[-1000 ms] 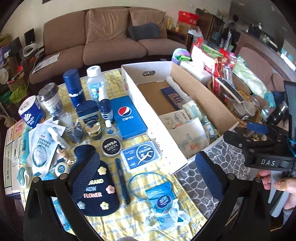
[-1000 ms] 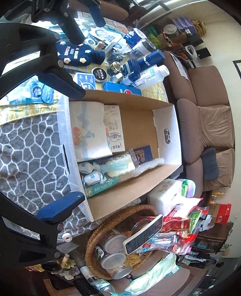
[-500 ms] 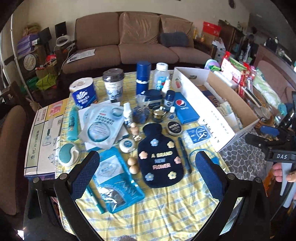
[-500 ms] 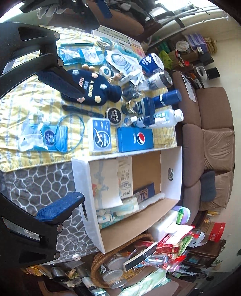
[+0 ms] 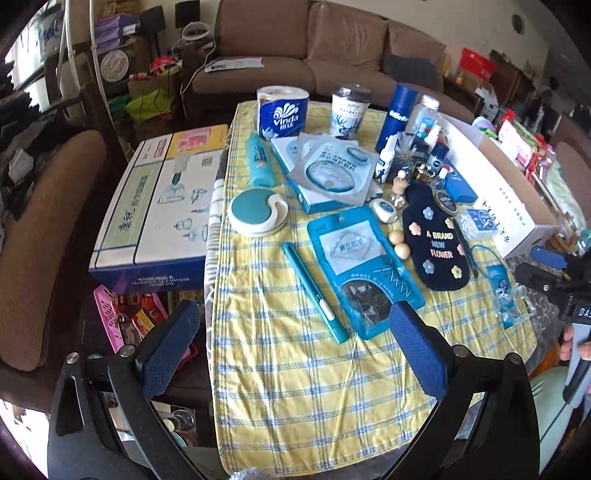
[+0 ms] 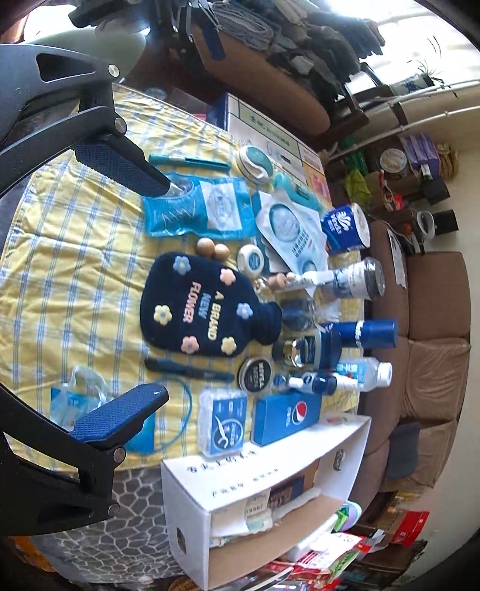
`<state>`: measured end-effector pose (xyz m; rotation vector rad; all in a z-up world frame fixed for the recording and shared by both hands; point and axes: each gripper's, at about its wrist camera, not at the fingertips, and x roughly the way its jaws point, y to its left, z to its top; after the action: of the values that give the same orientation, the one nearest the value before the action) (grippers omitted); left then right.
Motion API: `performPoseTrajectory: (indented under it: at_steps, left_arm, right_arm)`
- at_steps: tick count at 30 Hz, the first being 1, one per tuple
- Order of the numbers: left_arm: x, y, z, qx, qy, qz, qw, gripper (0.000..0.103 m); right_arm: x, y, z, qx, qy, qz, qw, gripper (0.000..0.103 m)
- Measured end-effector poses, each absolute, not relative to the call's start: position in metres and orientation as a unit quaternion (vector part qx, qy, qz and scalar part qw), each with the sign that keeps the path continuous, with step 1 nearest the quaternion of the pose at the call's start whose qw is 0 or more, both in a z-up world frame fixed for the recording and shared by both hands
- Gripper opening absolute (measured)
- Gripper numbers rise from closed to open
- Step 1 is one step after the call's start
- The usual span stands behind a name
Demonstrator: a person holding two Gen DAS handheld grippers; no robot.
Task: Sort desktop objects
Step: 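Withdraw both open tools from the box back over the table, then grasp the teal box cutter with the left tool while the right tool grasps the dark blue cutter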
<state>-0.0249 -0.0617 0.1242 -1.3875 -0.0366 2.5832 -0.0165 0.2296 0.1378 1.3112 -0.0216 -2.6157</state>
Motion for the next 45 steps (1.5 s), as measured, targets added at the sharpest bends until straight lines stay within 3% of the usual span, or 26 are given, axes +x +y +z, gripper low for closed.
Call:
performPoseTrajectory:
  at_steps: [4, 9, 13, 15, 21, 24, 37, 39, 41, 43, 45]
  left_arm:
    - [-0.019, -0.071, 0.100, -0.487, -0.044, 0.865, 0.117, 0.097]
    - [-0.020, -0.071, 0.079, -0.496, -0.087, 0.852, 0.144, 0.094]
    - [-0.023, -0.068, 0.064, -0.502, -0.131, 0.836, 0.179, 0.091]
    - [-0.025, -0.064, 0.057, -0.505, -0.141, 0.830, 0.191, 0.083]
    - [-0.040, -0.058, 0.043, -0.512, -0.145, 0.824, 0.195, 0.076]
    - [-0.049, -0.058, 0.037, -0.517, -0.133, 0.828, 0.173, 0.072]
    - [-0.086, -0.036, 0.014, -0.536, -0.048, 0.839, 0.081, 0.070]
    - [-0.087, -0.033, 0.013, -0.534, -0.032, 0.841, 0.075, 0.064]
    - [-0.088, -0.032, 0.014, -0.532, -0.023, 0.843, 0.073, 0.057]
    - [-0.089, -0.033, 0.014, -0.530, -0.016, 0.845, 0.068, 0.042]
    - [-0.089, -0.038, 0.015, -0.529, -0.017, 0.847, 0.061, 0.026]
  right_arm:
    - [-0.018, 0.207, 0.110, 0.457, -0.026, -0.879, 0.130, 0.100]
    - [-0.022, 0.192, 0.079, 0.473, -0.050, -0.866, 0.152, 0.088]
    - [-0.029, 0.187, 0.061, 0.488, -0.068, -0.855, 0.163, 0.063]
    - [-0.032, 0.190, 0.054, 0.489, -0.087, -0.851, 0.168, 0.063]
    - [-0.038, 0.200, 0.045, 0.475, -0.133, -0.852, 0.176, 0.062]
    - [-0.035, 0.201, 0.049, 0.467, -0.130, -0.857, 0.177, 0.057]
    - [-0.021, 0.305, 0.090, 0.445, -0.073, -0.892, 0.036, 0.056]
    - [-0.029, 0.319, 0.091, 0.446, -0.068, -0.892, 0.028, 0.056]
    - [-0.040, 0.325, 0.089, 0.450, -0.071, -0.889, 0.033, 0.044]
    - [-0.052, 0.325, 0.082, 0.460, -0.071, -0.884, 0.038, 0.035]
    - [-0.066, 0.320, 0.072, 0.469, -0.067, -0.879, 0.046, 0.035]
